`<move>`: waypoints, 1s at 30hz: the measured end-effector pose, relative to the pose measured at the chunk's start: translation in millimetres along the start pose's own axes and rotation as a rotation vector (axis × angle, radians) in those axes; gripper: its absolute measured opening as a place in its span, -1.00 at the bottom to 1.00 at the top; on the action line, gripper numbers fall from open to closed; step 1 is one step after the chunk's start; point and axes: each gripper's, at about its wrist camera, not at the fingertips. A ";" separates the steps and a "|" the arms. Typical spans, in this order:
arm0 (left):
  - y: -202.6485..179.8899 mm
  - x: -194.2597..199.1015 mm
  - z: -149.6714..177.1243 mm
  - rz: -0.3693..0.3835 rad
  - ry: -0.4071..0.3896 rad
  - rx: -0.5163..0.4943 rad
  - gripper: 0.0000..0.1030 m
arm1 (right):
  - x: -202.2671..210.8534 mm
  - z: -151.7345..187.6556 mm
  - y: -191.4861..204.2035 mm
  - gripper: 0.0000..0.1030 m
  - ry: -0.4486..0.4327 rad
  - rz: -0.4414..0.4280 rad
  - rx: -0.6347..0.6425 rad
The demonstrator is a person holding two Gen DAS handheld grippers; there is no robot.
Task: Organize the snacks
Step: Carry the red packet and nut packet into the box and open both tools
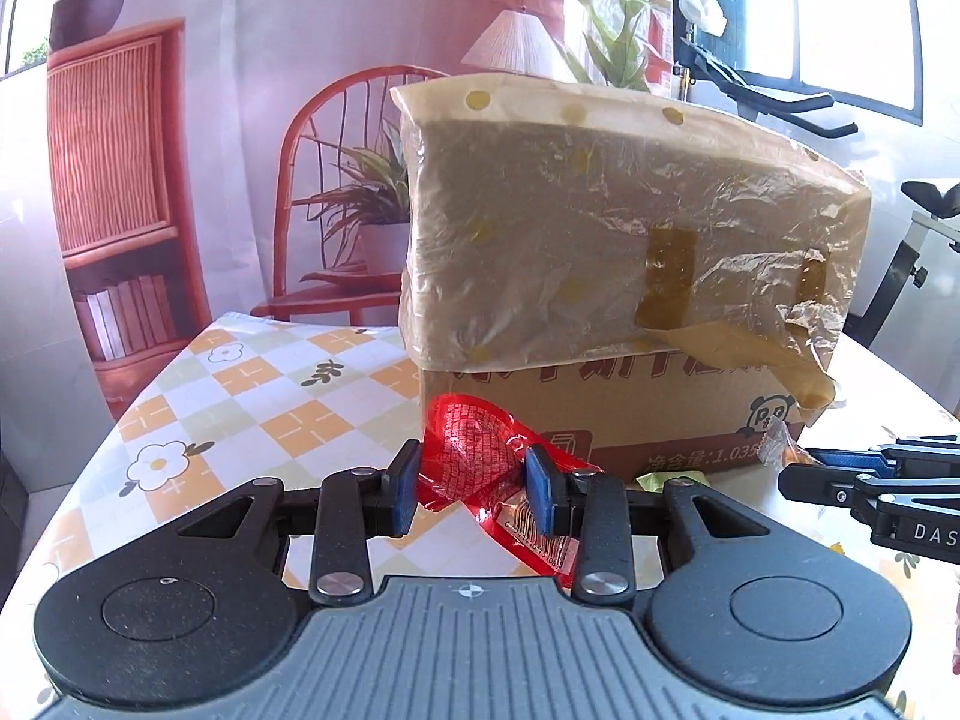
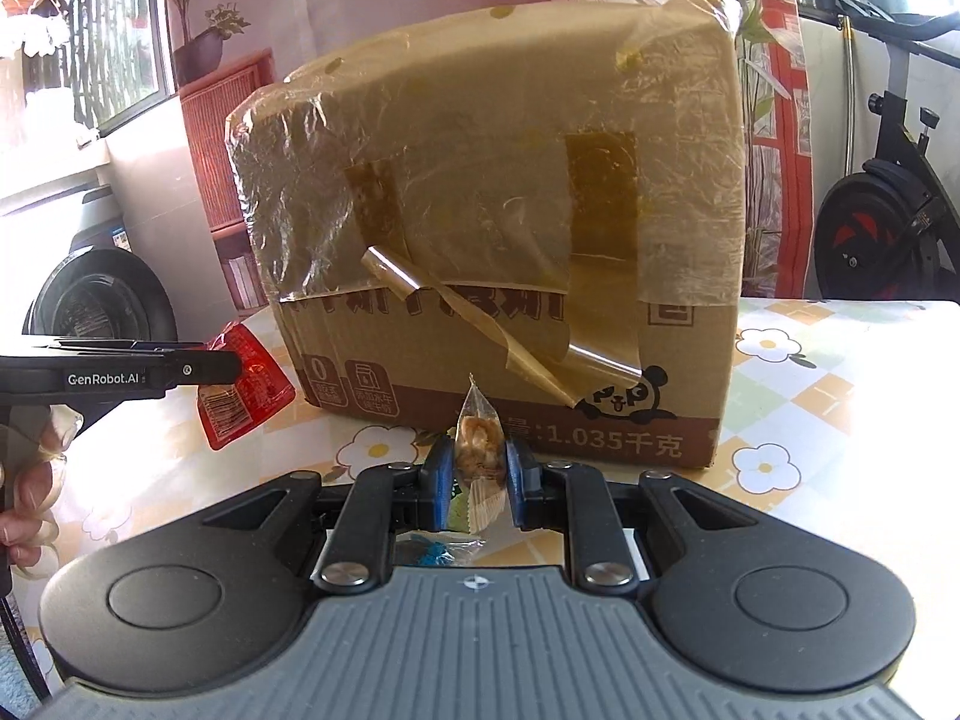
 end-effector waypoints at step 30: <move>-50.1 -19.5 -181.6 -0.023 -0.233 -0.106 -0.22 | -6.8 -166.6 -31.7 -0.61 -0.235 0.089 0.045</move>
Point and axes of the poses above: each gripper's, at about its wrist camera, not at the fingertips, and x roughly against the way its jaws point, y to its left, z to its underside, and after that the axes turned 4 degrees about x, right-handed
